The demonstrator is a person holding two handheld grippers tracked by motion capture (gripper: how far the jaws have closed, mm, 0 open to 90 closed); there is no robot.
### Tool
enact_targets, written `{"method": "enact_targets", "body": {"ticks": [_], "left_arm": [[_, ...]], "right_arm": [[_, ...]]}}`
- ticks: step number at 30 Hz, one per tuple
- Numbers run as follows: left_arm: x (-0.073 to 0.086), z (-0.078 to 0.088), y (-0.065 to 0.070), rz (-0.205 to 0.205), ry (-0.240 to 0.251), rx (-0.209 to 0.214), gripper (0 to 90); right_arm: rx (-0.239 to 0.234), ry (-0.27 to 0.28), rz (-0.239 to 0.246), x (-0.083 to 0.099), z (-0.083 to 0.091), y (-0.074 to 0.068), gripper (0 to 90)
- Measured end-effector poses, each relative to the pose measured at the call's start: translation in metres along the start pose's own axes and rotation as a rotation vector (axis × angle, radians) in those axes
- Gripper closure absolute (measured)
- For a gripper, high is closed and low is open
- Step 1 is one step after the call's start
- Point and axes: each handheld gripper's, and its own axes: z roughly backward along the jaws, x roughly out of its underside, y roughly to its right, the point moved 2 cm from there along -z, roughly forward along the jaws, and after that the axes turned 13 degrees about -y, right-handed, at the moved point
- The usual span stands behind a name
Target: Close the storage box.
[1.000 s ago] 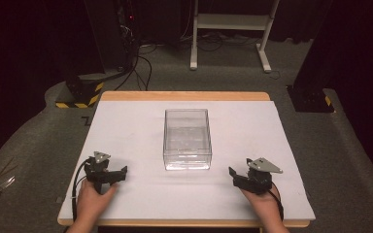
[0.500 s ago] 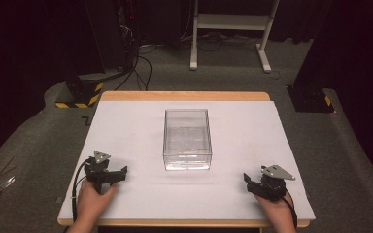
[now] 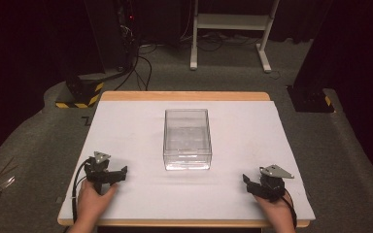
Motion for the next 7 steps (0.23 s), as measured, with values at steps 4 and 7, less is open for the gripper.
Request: {"method": "enact_targets", "body": {"ticks": [4,7], "left_arm": [[0.0,0.0,0.0001,0.001,0.0,0.0,0.7],[0.0,0.0,-0.0001,0.0,0.0,0.0,0.7]], "right_arm": [[-0.001,-0.005,0.0,0.0,-0.0001,-0.0005,26.1],[-0.004,-0.004,-0.001,0.0001,-0.0001,-0.0002,26.0]]}}
